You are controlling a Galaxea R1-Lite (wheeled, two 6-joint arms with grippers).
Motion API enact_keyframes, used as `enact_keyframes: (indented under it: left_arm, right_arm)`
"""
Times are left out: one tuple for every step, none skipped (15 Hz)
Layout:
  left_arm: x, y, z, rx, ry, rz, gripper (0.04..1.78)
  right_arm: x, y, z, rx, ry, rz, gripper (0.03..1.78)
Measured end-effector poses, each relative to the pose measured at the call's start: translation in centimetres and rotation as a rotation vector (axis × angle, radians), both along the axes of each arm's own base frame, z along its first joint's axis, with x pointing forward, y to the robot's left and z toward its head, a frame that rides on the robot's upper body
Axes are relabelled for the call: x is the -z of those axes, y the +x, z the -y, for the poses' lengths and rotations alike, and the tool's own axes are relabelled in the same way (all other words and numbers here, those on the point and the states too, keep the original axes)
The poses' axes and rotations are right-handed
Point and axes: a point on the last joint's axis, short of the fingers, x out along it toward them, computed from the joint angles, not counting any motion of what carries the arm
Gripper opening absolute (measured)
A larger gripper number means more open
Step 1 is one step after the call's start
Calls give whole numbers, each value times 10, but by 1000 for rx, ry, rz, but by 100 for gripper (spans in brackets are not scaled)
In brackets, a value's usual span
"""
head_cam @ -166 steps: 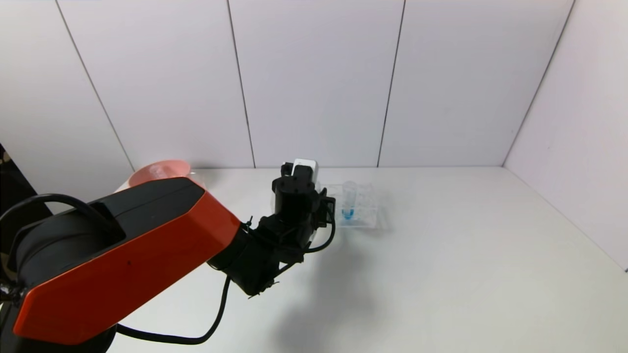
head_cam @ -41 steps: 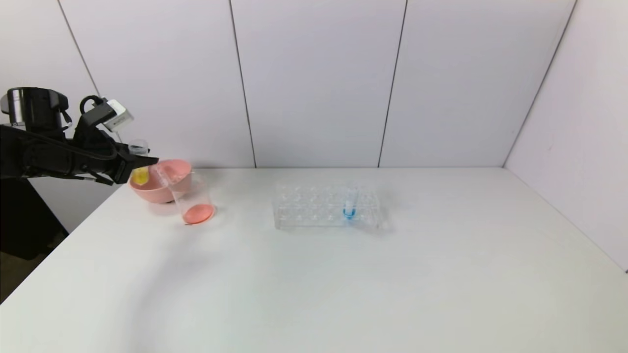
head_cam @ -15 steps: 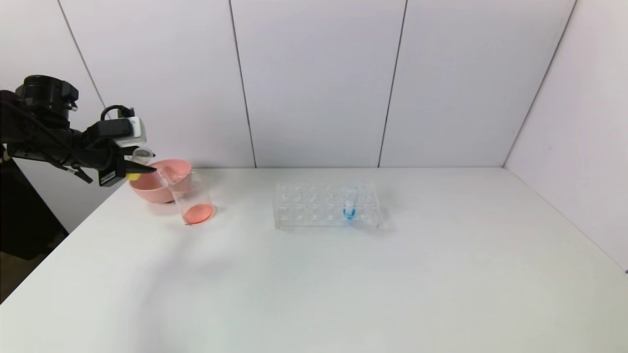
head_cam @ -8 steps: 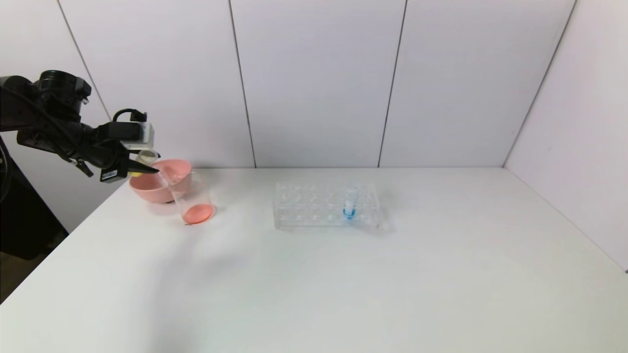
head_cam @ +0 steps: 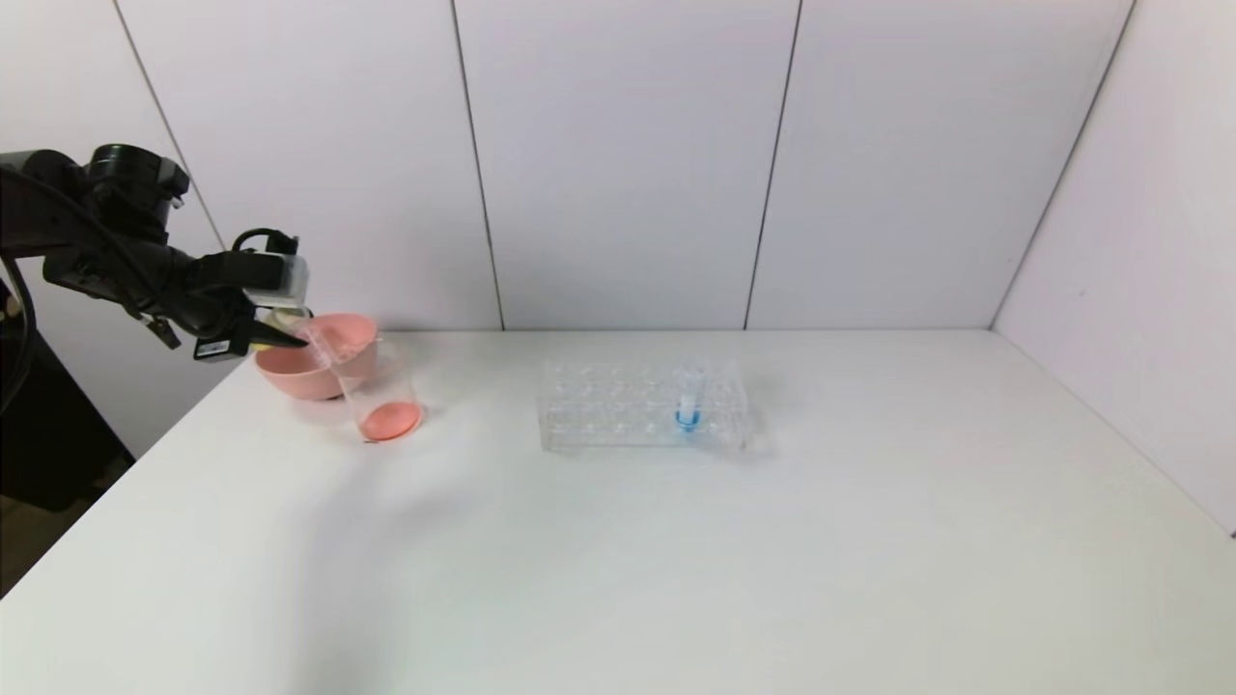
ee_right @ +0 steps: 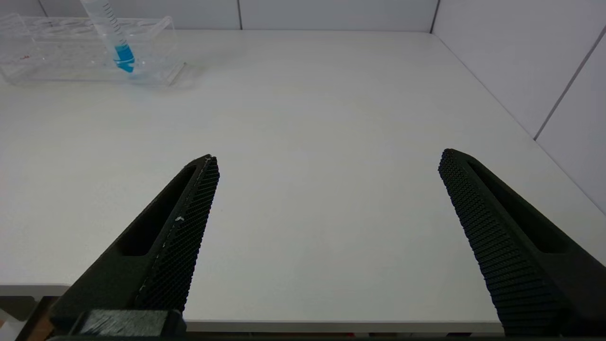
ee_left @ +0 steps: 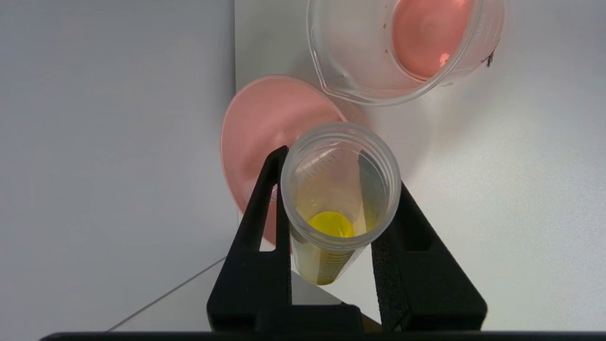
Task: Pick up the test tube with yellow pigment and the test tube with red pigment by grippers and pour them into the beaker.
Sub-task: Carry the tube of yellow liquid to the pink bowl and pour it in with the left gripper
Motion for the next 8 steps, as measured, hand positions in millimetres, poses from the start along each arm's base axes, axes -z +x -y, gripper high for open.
enact_keyframes:
  left_arm:
    - [0,0,0,0,5,0,49]
    - [0,0,0,2,9,3,49]
    - [0,1,0,3,12,5,49]
    - [0,1,1,4,16,8,49]
    - [0,1,2,2,22,8,49]
    - [0,2,3,-2,28,7,49]
    - [0,2,4,-2,33,6,49]
    - [0,2,5,-1,34,6,49]
  right_arm:
    - [0,0,0,0,0,0,170]
    - [0,0,0,0,0,0,170]
    - [0,0,0,0,0,0,170]
    - [0,0,0,0,0,0,170]
    - [0,0,0,0,0,0,170]
    - [0,0,0,0,0,0,170]
    - [0,0,0,0,0,0,170]
    - [0,0,0,0,0,0,170]
